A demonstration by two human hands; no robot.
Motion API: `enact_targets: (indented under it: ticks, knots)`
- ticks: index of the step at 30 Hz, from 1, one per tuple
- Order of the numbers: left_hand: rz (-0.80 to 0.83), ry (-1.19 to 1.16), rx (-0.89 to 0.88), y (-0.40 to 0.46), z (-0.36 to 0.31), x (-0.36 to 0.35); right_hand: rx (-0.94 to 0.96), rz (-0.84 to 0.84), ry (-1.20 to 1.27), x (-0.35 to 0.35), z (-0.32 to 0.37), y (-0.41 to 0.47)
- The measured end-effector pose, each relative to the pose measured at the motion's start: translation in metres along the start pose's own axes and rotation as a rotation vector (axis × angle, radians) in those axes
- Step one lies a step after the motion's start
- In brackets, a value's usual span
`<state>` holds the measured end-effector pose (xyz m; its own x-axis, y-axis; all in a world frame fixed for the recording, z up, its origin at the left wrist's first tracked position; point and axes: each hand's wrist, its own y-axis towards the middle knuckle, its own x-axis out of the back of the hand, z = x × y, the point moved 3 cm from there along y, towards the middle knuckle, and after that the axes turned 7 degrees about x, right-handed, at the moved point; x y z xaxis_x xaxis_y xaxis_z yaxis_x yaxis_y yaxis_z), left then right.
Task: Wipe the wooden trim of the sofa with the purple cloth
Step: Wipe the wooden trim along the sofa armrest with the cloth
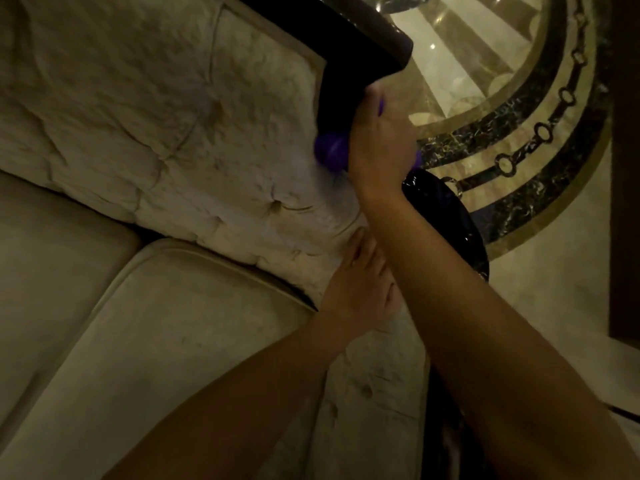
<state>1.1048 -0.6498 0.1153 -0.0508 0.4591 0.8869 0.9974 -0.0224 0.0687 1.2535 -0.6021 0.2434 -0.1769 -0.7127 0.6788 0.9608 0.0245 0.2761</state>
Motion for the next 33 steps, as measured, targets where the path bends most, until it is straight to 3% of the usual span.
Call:
enact_targets:
  ticks: [2, 5, 8, 12, 14, 18, 21, 24, 33]
  knots:
    - [-0.072, -0.023, -0.086, 0.004, -0.001, 0.000, 0.180, 0.193, -0.454, 0.021, -0.018, -0.001]
    - [-0.104, -0.098, -0.081, 0.008, -0.001, 0.002, 0.281, 0.175, -0.626, 0.051, -0.052, -0.005]
    - [-0.059, -0.079, -0.068, 0.005, -0.001, -0.001, 0.137, 0.062, -0.560, 0.045, -0.042, -0.020]
    - [-0.093, -0.086, -0.006, -0.001, -0.002, -0.001, 0.042, -0.156, -0.178, -0.007, 0.008, -0.027]
    - [-0.034, -0.063, -0.007, -0.003, 0.001, -0.006, 0.042, -0.270, 0.020, -0.016, 0.016, -0.024]
    - [-0.066, 0.046, -0.027, 0.003, 0.000, -0.011, 0.331, -0.053, -0.195, 0.003, -0.010, -0.023]
    - [-0.145, 0.041, -0.042, 0.005, -0.003, -0.009, 0.398, 0.089, -0.463, 0.023, -0.036, -0.008]
    - [-0.209, 0.024, -0.044, 0.004, -0.007, -0.008, 0.326, 0.126, -0.530, 0.043, -0.055, -0.006]
    - [-0.267, 0.112, -0.039, -0.005, -0.002, -0.023, 0.093, 0.087, -0.355, 0.112, -0.112, -0.051]
